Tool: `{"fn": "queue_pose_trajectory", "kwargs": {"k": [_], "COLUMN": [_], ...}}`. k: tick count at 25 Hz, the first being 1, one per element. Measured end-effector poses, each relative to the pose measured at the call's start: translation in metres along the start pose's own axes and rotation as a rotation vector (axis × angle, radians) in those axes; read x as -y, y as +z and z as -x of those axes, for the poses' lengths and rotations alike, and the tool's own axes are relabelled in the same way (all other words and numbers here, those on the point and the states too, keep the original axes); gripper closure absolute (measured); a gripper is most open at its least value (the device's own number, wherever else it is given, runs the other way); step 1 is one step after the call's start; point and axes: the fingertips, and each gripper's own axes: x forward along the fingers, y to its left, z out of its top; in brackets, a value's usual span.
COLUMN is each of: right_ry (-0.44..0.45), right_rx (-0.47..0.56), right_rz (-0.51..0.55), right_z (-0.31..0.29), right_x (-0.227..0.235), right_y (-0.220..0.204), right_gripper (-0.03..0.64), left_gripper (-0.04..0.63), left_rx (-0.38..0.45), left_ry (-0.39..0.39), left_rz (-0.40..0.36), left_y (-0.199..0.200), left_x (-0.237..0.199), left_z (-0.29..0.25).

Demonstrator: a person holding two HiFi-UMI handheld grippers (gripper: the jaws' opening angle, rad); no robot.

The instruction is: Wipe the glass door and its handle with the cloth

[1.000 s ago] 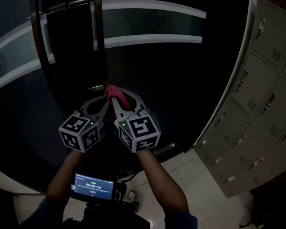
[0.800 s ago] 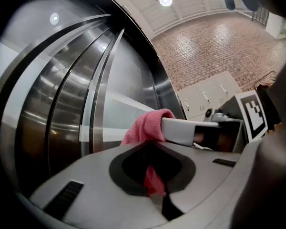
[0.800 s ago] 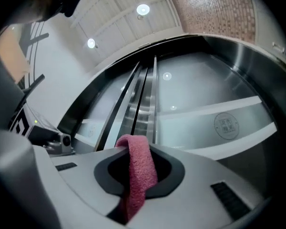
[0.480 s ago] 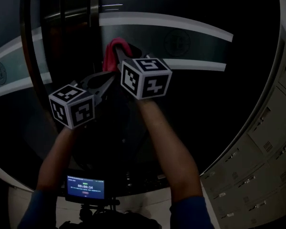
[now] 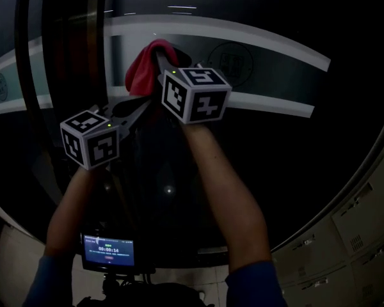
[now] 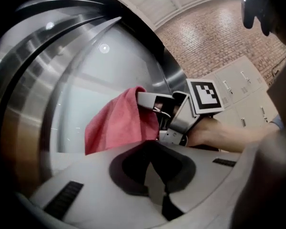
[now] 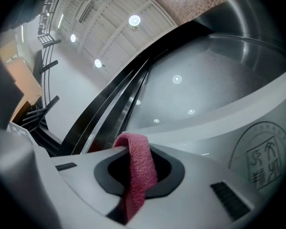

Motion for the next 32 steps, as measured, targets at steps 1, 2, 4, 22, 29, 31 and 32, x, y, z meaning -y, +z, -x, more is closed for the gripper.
{"fn": "queue_pose_trajectory", "kwargs": {"k": [1, 2, 4, 22, 29, 31, 32], "right_ry": [0.003, 0.0, -0.02, -0.419, -0.391, -0.357, -0.331], "right_rx": [-0.005, -0.011, -0.019, 0.004, -0.027, -0.016, -0.011], "right_rz": [0.009, 0.021, 0.039, 0.064, 0.08, 0.074, 0.072], "right_z": [0.01, 0.021, 0.045, 0.275, 0.273, 0.264, 0.256], "right_x": [0.013, 0.029, 0.065, 0.343, 0.335, 0.318, 0.305], "right_y": [0.001, 0.002, 0.007, 0.041, 0.029, 0.027, 0.025], "right_gripper": [0.589, 0.589, 0.589, 0.589, 0.589, 0.589, 0.589], "left_gripper": [0.589, 0.589, 0.588, 0.58, 0.58, 0.587, 0.588], "left_rx": [0.006, 0.01, 0.018, 0.04, -0.003, -0.028, -0.038], "left_ry": [0.0, -0.008, -0.034, -0.202, -0.23, -0.213, -0.203], "left_rz": [0.013, 0.024, 0.03, -0.037, -0.054, -0.096, -0.11], "left_y": [-0.001, -0.002, -0.002, -0.017, -0.036, -0.044, -0.047], "left_x": [0.007, 0.016, 0.04, 0.194, 0.204, 0.198, 0.194], "left_z": [-0.013, -0.028, -0.06, -0.242, -0.244, -0.237, -0.231]}}
